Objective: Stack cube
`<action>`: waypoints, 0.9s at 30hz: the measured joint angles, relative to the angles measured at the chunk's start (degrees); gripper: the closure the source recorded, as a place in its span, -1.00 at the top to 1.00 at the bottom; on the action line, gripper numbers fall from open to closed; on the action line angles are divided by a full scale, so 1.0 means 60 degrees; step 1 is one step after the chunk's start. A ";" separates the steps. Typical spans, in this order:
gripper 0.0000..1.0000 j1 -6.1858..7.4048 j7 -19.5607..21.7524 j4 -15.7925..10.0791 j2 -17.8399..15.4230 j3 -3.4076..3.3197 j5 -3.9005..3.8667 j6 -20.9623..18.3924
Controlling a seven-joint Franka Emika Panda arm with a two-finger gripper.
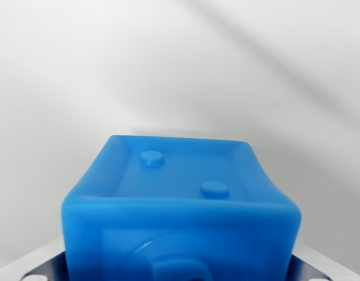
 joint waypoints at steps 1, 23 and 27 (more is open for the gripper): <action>-1.00 0.0032 0.0010 -0.0018 -0.0065 -0.0037 -0.0017 -0.0042; -1.00 0.0609 0.0756 -0.0332 -0.1799 -0.0858 -0.1056 -0.1409; -1.00 0.0615 0.0955 -0.0374 -0.2213 -0.0925 -0.1336 -0.1769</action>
